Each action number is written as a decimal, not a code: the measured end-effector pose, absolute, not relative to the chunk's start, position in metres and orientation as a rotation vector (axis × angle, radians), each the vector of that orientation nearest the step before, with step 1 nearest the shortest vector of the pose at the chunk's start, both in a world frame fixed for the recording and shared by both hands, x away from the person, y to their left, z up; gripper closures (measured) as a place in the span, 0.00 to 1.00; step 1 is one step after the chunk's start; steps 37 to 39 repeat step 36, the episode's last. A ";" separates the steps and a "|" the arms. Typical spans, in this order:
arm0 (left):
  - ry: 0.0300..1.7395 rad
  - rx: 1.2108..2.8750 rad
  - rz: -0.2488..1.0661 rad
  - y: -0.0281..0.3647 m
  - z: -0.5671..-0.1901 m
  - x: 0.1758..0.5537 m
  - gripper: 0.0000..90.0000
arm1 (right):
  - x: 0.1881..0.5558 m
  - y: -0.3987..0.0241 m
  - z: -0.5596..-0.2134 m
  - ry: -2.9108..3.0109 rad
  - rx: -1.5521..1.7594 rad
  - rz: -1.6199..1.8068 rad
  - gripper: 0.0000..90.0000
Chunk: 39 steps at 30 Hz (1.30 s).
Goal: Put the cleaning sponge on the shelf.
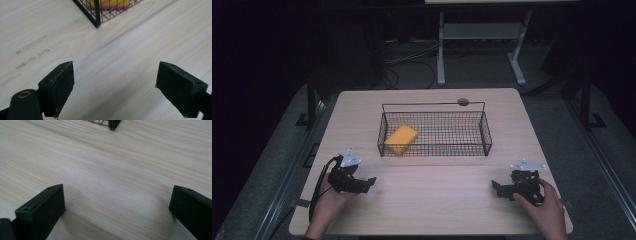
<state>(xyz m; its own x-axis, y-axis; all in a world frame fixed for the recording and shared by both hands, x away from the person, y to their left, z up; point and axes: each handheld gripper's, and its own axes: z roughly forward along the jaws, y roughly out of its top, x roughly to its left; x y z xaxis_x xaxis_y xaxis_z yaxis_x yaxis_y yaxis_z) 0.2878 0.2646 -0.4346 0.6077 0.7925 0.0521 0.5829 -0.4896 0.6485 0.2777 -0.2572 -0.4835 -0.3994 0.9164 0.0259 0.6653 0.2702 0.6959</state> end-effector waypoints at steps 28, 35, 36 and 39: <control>1.090 2.228 0.447 0.275 -0.466 0.264 0.14 | 0.278 -0.257 -0.484 2.164 1.435 0.898 0.00; 1.059 2.143 0.460 0.281 -0.474 0.259 0.14 | 0.278 -0.257 -0.483 2.164 1.435 0.898 0.00; 1.059 2.143 0.460 0.281 -0.474 0.259 0.14 | 0.278 -0.257 -0.484 2.163 1.436 0.899 0.00; 1.059 2.143 0.460 0.281 -0.474 0.259 0.14 | 0.278 -0.257 -0.484 2.163 1.436 0.899 0.00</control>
